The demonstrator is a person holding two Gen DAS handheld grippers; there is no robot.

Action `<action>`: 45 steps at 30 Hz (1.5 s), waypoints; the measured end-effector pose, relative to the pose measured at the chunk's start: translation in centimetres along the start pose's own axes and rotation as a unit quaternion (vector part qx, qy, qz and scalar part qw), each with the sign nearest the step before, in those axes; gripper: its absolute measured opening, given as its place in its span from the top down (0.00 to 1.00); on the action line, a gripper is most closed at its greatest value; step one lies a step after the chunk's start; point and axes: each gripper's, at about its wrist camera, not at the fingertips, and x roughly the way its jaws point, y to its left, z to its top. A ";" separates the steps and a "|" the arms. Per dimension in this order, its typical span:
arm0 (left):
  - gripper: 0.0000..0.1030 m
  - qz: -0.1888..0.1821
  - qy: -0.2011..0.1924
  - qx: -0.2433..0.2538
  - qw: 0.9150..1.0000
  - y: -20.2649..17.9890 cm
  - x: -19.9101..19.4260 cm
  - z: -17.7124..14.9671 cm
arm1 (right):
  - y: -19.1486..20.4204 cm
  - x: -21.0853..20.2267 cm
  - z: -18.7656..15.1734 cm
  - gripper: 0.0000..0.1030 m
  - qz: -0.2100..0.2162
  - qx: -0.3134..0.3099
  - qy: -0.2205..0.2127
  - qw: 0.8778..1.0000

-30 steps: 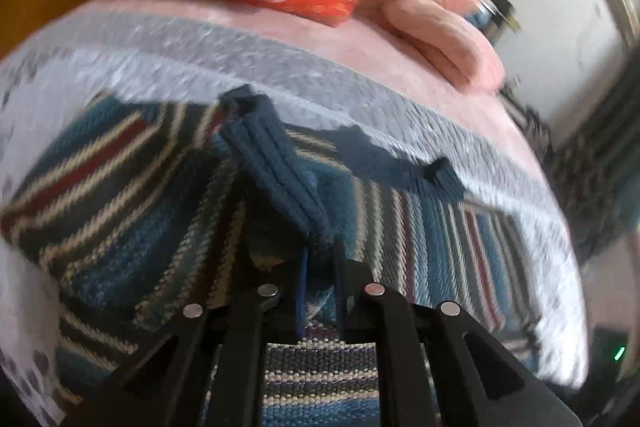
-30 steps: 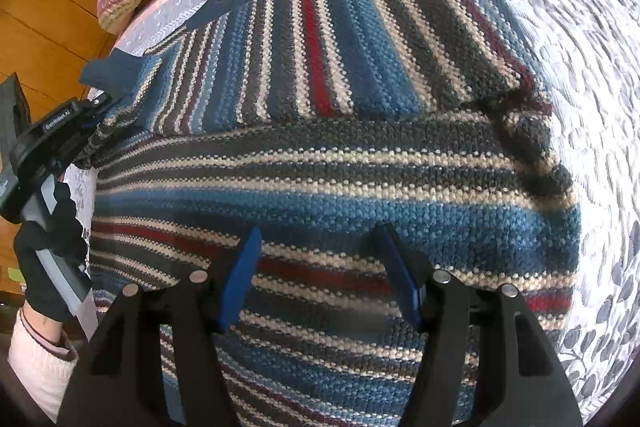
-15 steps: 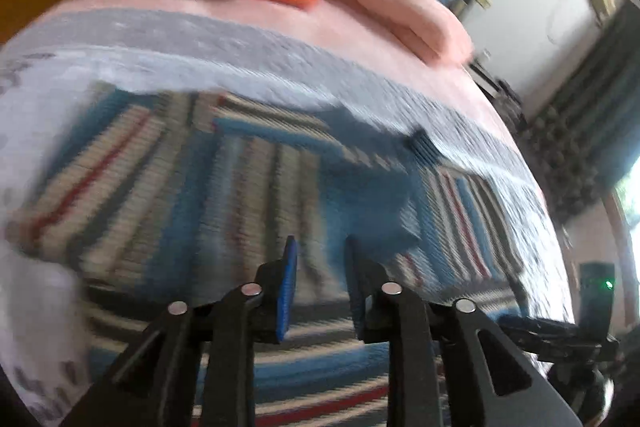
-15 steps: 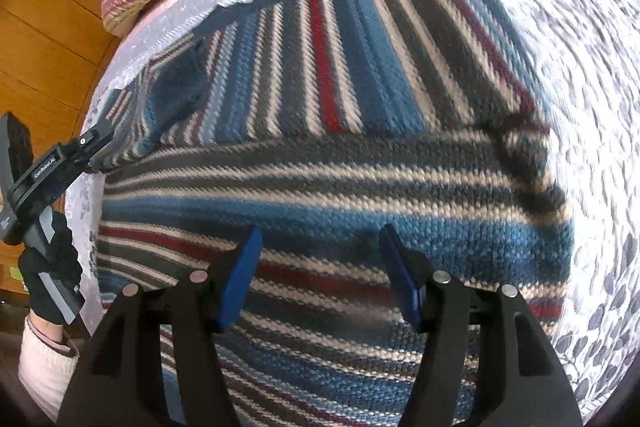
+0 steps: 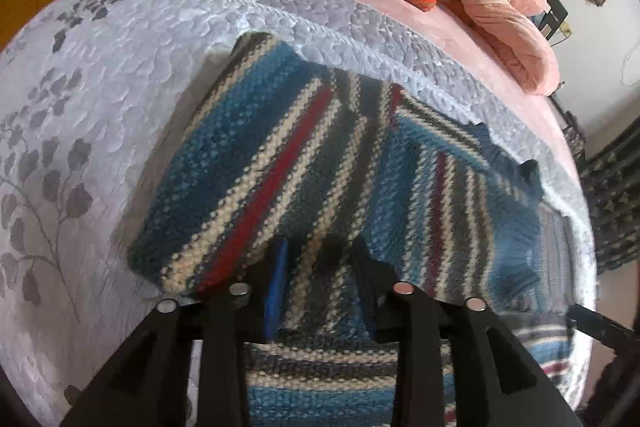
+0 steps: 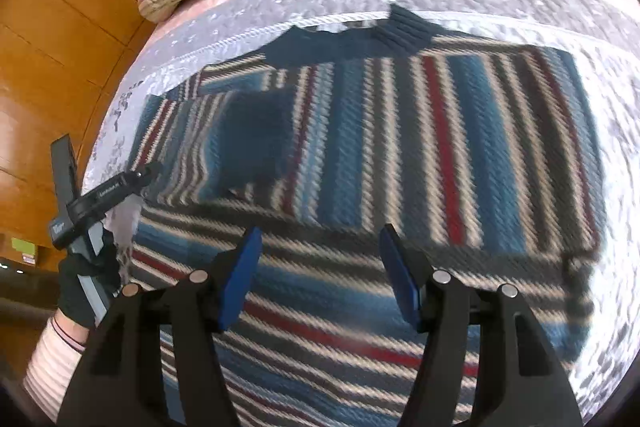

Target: Fold small clothes

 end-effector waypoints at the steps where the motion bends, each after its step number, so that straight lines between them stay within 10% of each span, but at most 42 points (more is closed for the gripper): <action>1: 0.67 -0.003 0.000 -0.004 1.000 0.1 -0.3 0.2 | 0.3 0.6 0.7 0.41 0.008 0.004 0.005 1.000; 15: 0.59 0.012 -0.079 -0.027 0.996 3.1 -8.3 0.9 | 3.2 8.4 6.2 0.46 0.018 0.017 0.062 0.998; 21: 0.59 0.020 -0.068 -0.024 0.997 3.2 -7.8 0.3 | 4.6 8.1 6.4 0.94 -0.028 -0.030 0.050 0.998; 26: 0.59 0.019 -0.065 -0.028 0.997 2.7 -7.1 0.2 | 3.0 3.0 6.6 0.96 0.026 -0.019 -0.004 0.999; 45: 0.59 0.021 -0.020 0.060 0.998 -5.4 -1.5 -0.2 | -8.1 -3.4 6.3 0.96 -0.085 0.033 -0.069 0.993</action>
